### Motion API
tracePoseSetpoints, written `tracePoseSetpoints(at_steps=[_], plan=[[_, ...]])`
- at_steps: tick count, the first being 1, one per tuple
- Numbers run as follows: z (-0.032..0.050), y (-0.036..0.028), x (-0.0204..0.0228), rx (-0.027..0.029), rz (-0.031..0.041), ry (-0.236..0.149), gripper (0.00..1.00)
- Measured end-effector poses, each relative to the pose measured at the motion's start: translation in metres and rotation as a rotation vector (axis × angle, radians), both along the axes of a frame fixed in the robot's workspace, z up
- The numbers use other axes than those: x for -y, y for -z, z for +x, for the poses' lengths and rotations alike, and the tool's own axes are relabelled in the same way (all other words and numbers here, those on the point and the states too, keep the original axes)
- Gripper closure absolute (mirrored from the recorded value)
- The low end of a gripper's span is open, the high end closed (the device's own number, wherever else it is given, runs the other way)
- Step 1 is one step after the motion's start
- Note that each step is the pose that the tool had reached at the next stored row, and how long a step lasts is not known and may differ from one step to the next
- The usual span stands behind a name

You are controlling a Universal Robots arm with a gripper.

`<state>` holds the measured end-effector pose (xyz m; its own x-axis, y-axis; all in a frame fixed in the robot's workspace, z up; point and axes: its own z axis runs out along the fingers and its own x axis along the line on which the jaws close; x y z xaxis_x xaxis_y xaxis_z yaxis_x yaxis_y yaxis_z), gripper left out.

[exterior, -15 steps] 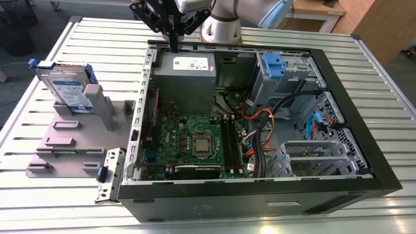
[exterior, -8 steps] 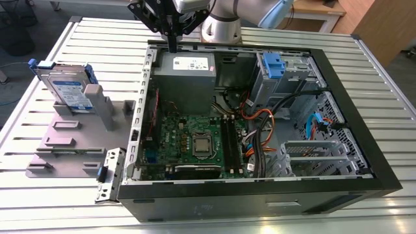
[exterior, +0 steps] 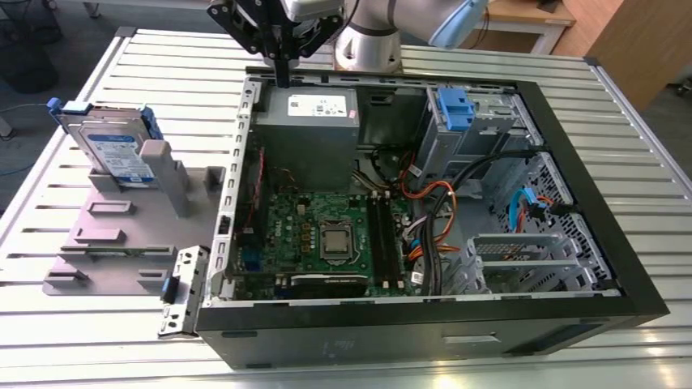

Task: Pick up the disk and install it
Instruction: 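Reach for the disk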

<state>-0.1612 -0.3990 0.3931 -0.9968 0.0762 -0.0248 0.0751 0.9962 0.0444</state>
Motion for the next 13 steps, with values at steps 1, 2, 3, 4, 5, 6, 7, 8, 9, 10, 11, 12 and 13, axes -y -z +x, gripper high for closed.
tracePoseSetpoints(at_steps=[1,2,3,4,5,6,7,8,9,10,11,12,13], plan=[[-0.0009,0.0,0.0,0.0,0.0,0.0,0.89],[-0.0017,0.0,0.0,0.0,0.0,0.0,0.89],[-0.0023,0.0,0.0,0.0,0.0,0.0,0.89],[-0.0028,0.0,0.0,0.0,0.0,0.0,0.89],[-0.0031,0.0,0.0,0.0,-0.0001,0.0,0.89],[-0.0034,0.0,0.0,0.0,-0.0001,0.0,0.89],[-0.0036,0.0,0.0,0.0,-0.0001,0.0,0.89],[-0.0037,0.0,0.0,0.0,0.0,0.0,0.89],[-0.0039,0.0,0.0,0.0,0.0,0.0,0.89],[-0.004,0.0,0.0,0.0,-0.0001,0.0,0.89],[-0.0041,0.0,0.0,0.0,-0.0001,0.0,0.89],[-0.0042,0.0,0.0,0.0,0.0,0.0,0.89],[-0.0043,0.0,0.0,0.0,-0.0001,0.0,0.89]])
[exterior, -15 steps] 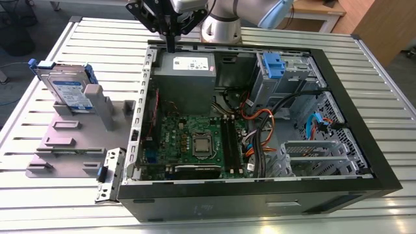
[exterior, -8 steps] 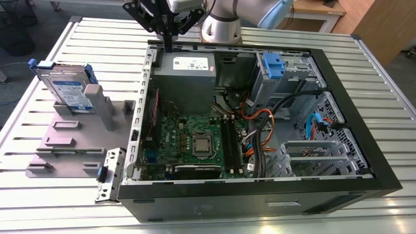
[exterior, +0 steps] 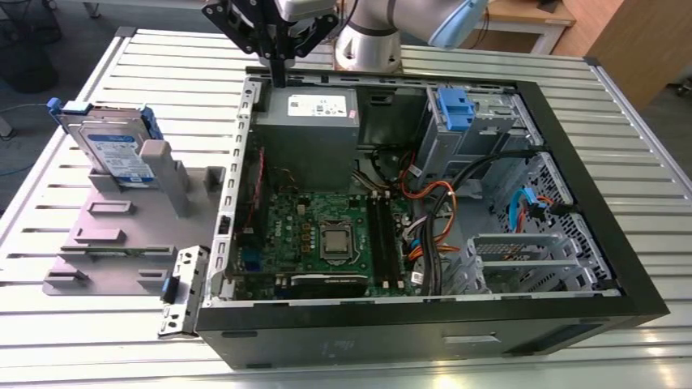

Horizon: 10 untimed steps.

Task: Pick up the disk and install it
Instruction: 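Reach for the disk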

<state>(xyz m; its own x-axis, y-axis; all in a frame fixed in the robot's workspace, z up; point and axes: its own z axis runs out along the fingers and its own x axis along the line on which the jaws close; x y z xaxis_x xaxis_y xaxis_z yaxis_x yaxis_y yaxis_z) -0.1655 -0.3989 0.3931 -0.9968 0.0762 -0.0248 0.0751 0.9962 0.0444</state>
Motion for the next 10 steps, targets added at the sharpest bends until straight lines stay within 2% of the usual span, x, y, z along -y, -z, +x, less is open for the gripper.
tracePoseSetpoints(at_steps=[7,10], plan=[[-0.0012,0.0,0.0,0.0,0.0,0.0,0.89],[-0.0051,0.0,0.0,0.0001,0.0,0.0,0.89]])
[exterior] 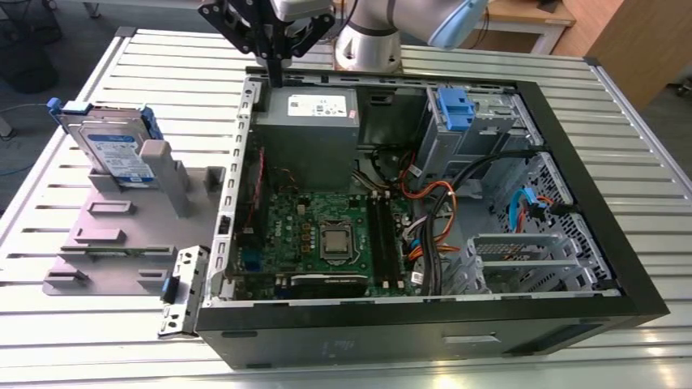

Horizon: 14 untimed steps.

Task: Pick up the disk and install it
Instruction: 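Reach for the disk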

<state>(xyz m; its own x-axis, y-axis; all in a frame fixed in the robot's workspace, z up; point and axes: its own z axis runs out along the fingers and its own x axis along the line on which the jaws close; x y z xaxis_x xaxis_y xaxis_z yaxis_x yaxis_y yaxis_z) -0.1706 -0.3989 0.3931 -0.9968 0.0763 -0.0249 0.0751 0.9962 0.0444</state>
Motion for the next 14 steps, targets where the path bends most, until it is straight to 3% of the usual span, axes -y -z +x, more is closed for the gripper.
tracePoseSetpoints(at_steps=[5,14], plan=[[-0.0047,0.0,0.0,0.0001,0.0,0.0,0.89],[-0.0059,0.0,0.0,0.0,0.0,0.0,0.89]])
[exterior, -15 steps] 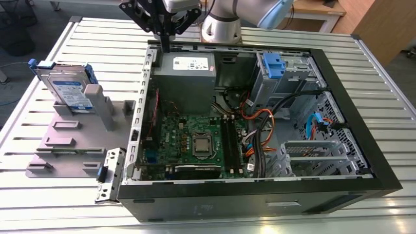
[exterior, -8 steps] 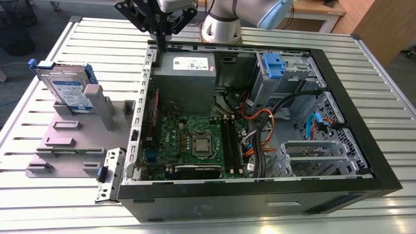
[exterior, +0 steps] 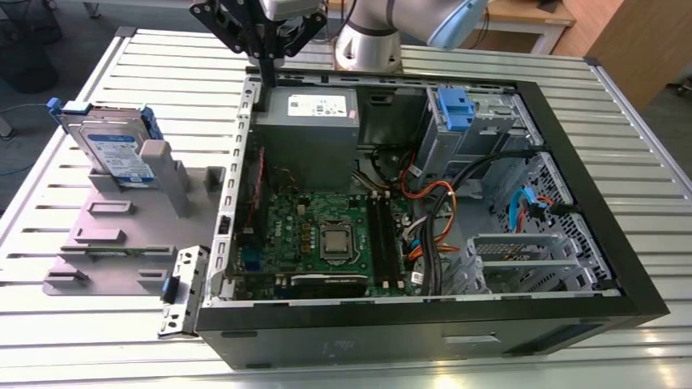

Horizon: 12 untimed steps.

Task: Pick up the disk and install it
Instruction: 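Reach for the disk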

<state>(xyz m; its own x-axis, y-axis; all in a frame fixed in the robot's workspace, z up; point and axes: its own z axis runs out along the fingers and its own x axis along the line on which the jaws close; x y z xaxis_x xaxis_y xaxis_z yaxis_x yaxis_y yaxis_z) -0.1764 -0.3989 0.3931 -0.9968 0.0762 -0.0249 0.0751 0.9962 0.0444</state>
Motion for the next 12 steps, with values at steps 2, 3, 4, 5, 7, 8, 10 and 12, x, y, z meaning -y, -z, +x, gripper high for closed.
tracePoseSetpoints(at_steps=[2,3,4,5,7,8,10,12], plan=[[-0.0006,0.0,0.0,0.0001,0.0,0.0,0.89],[-0.0014,0.0,0.0001,0.0001,0.0001,0.0,0.89],[-0.0023,0.0,0.0,0.0,0.0,0.0,0.89],[-0.0032,0.0001,0.0,0.0001,0.0001,0.0,0.89],[-0.0056,0.0001,0.0,0.0,0.0,0.0,0.89],[-0.007,0.0001,0.0,0.0,0.0,0.0,0.89],[-0.0098,0.0002,0.0,0.0001,0.0001,0.0,0.89],[-0.0117,0.0002,0.0,0.0,0.0001,0.0,0.89]])
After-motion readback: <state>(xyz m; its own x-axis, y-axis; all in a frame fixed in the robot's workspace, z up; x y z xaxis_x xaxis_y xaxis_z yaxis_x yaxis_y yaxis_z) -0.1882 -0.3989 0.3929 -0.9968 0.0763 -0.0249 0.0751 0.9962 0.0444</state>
